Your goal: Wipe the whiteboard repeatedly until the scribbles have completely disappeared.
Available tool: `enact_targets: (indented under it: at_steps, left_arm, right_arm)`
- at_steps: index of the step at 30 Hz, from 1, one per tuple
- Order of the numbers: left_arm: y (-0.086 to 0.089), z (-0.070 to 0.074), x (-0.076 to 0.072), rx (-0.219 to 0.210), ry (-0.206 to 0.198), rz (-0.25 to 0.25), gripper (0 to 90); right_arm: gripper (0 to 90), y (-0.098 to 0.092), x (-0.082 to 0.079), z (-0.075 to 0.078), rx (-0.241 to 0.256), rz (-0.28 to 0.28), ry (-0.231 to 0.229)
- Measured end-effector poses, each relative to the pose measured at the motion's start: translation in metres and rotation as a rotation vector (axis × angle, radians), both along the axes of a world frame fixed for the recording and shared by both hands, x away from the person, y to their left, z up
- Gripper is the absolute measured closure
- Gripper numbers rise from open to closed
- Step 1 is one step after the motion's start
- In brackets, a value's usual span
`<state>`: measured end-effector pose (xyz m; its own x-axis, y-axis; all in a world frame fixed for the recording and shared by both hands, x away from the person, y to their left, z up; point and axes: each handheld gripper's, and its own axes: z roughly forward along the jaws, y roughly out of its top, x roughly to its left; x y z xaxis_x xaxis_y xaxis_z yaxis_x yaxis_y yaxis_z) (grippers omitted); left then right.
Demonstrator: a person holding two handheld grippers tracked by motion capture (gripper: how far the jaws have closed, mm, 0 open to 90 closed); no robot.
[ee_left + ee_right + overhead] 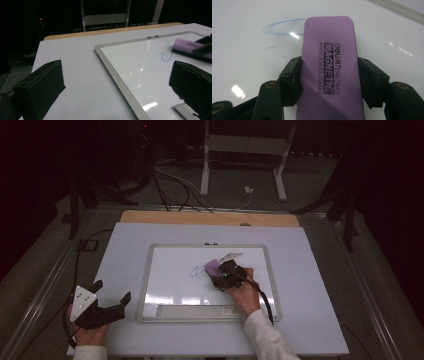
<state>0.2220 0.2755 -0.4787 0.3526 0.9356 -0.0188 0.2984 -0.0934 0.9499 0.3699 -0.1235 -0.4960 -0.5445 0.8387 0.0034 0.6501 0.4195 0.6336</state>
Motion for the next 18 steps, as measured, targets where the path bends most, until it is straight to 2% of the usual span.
enact_targets:
  at_steps: [2, 4, 6, 8, 10, 12, 18]
  left_arm:
    - [0.000, 0.000, 0.000, 0.000, 0.001, 0.001, 0.7]
    - [0.000, 0.000, 0.001, 0.000, 0.001, 0.000, 0.7]
    - [-0.001, -0.001, 0.001, 0.003, 0.002, -0.001, 0.7]
    - [-0.002, -0.001, 0.002, 0.005, 0.004, -0.003, 0.7]
    - [-0.003, -0.001, 0.002, 0.007, 0.005, -0.006, 0.7]
    - [-0.004, -0.001, 0.002, 0.008, 0.005, -0.009, 0.7]
    - [-0.001, 0.000, 0.001, 0.003, 0.002, -0.005, 0.7]
  right_arm:
    - [40.9, -0.015, 0.008, 0.000, -0.010, -0.084, -0.007]
    - [40.9, -0.027, 0.014, 0.000, -0.002, -0.144, -0.002]
    - [40.9, -0.031, 0.016, 0.000, 0.016, -0.164, 0.012]
    - [40.9, -0.027, 0.015, 0.000, 0.009, -0.159, 0.007]
    - [40.9, -0.018, 0.012, -0.001, 0.034, -0.123, 0.019]
    - [40.9, -0.003, 0.008, -0.001, 0.032, -0.077, 0.013]
    - [40.9, 0.041, -0.013, -0.001, 0.036, 0.141, 0.024]
